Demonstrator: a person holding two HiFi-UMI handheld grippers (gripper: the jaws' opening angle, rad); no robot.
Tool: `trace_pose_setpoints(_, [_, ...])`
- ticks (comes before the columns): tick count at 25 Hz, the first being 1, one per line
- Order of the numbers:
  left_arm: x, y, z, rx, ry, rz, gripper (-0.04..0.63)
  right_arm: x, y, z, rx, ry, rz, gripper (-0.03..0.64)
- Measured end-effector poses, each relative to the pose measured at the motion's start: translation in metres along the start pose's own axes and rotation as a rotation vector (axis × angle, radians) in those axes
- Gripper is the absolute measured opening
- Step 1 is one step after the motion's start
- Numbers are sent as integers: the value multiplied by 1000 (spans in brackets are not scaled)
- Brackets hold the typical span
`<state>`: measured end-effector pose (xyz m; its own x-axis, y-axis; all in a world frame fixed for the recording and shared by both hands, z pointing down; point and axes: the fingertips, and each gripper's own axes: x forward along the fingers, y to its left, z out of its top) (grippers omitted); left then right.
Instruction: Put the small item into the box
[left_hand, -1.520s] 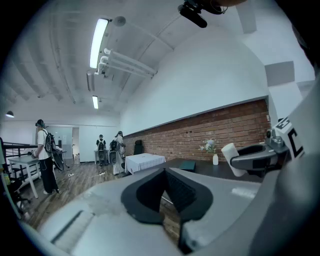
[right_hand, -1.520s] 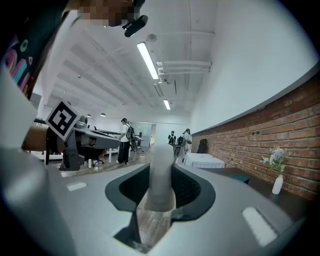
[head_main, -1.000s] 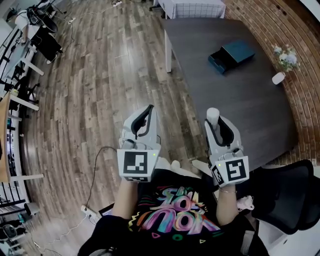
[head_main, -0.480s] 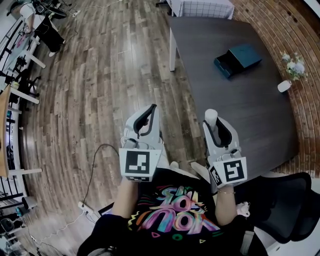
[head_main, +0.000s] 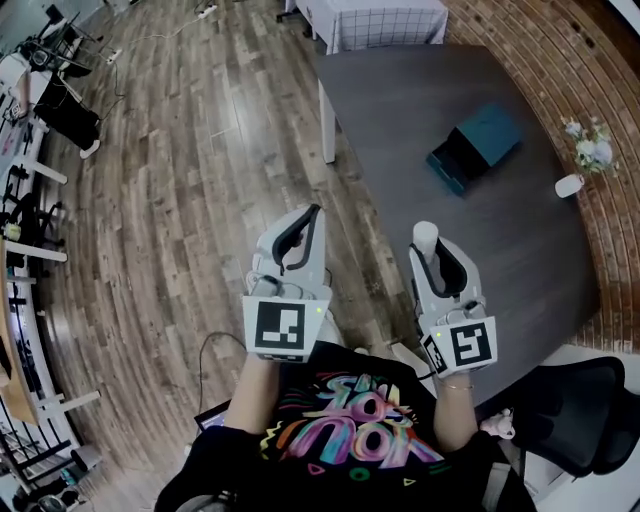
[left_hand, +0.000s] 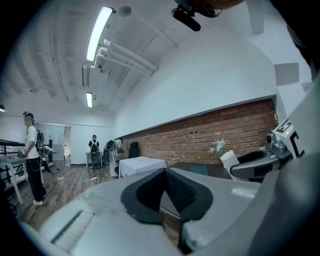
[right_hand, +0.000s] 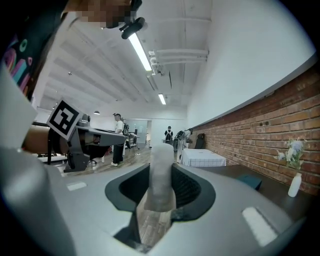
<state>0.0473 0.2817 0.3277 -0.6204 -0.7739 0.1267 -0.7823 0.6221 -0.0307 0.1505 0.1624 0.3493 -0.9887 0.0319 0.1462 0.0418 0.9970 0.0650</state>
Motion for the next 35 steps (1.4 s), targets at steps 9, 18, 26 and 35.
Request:
trace_pose_setpoints(9, [71,58,7,13,-1,-104,2,71,-22,10,13,19,-129,132])
trace_pose_setpoints(18, [97,84,-6,3,45,-148,2,94,-41,-1,46,53,-225,132])
trace_pose_setpoints(26, [142,82,-12,22,55,-176,2,113,-78,-19,63,72,-264,132])
trace_pose_setpoints(35, [245,65,6,52,40,-266,2,157,-150,-19,58,76,-318,132])
